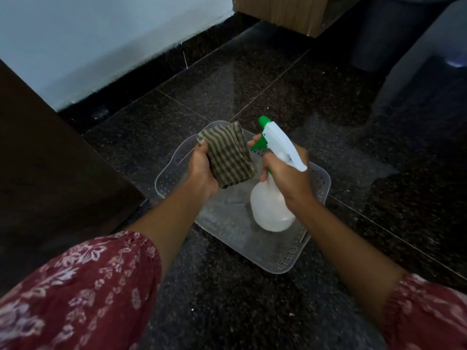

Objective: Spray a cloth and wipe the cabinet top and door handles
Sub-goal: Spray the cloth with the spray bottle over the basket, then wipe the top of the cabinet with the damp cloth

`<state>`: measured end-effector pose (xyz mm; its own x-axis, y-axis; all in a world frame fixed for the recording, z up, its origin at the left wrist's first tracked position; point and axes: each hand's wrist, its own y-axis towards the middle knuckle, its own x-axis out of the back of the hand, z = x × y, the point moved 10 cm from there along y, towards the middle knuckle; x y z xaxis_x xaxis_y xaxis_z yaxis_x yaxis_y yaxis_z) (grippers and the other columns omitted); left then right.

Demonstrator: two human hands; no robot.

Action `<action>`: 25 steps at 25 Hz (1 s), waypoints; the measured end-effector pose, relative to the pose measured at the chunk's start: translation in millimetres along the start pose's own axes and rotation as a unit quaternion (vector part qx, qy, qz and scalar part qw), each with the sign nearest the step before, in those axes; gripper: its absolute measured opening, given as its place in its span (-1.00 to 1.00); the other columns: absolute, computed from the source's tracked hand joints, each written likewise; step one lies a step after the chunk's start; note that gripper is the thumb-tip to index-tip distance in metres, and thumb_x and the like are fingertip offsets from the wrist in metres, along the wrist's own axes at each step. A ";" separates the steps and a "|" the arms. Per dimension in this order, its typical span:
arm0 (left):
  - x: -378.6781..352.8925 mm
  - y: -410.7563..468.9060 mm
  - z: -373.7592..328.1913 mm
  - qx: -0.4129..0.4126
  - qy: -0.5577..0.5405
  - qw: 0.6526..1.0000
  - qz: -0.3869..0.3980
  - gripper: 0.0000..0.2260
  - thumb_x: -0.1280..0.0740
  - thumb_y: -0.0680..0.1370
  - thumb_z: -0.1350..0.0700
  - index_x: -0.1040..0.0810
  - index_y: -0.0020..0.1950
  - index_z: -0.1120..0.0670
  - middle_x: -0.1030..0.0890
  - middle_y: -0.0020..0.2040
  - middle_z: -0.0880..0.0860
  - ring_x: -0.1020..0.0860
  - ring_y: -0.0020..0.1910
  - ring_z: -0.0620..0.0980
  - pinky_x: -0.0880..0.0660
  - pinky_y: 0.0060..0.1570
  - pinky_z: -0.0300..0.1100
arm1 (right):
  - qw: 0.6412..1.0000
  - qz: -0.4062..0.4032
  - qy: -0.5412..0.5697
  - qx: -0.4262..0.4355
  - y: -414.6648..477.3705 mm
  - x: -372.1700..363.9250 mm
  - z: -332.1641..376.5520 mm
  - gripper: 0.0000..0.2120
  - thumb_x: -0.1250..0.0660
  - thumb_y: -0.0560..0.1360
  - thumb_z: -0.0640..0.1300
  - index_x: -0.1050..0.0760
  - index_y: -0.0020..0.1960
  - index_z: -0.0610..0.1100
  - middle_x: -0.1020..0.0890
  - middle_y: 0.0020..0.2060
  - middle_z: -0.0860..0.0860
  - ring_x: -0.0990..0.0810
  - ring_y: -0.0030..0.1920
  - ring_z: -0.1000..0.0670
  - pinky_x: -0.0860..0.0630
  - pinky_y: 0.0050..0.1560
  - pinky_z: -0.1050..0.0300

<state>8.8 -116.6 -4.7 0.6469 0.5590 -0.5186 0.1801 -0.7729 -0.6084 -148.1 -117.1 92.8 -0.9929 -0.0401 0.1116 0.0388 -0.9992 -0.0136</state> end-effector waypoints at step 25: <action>-38.5 -131.9 -53.3 -0.055 -0.014 0.996 0.075 -0.53 -0.25 0.56 0.03 -0.28 0.45 0.08 -0.44 0.38 0.18 -0.44 0.33 0.19 -0.37 0.33 0.18 | 0.989 0.070 -0.129 0.018 -56.7 12.2 97.3 -0.39 -0.20 0.54 0.08 -0.08 0.48 -0.11 -0.25 0.44 -0.09 -0.26 0.41 -0.05 -0.27 0.33 0.06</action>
<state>-0.4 -52.2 127.5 0.6524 0.4421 -0.6156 0.1638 -0.8753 -0.4550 -151.5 -61.8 191.5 -0.9159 -0.1741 0.3616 0.1823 -0.9832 -0.0116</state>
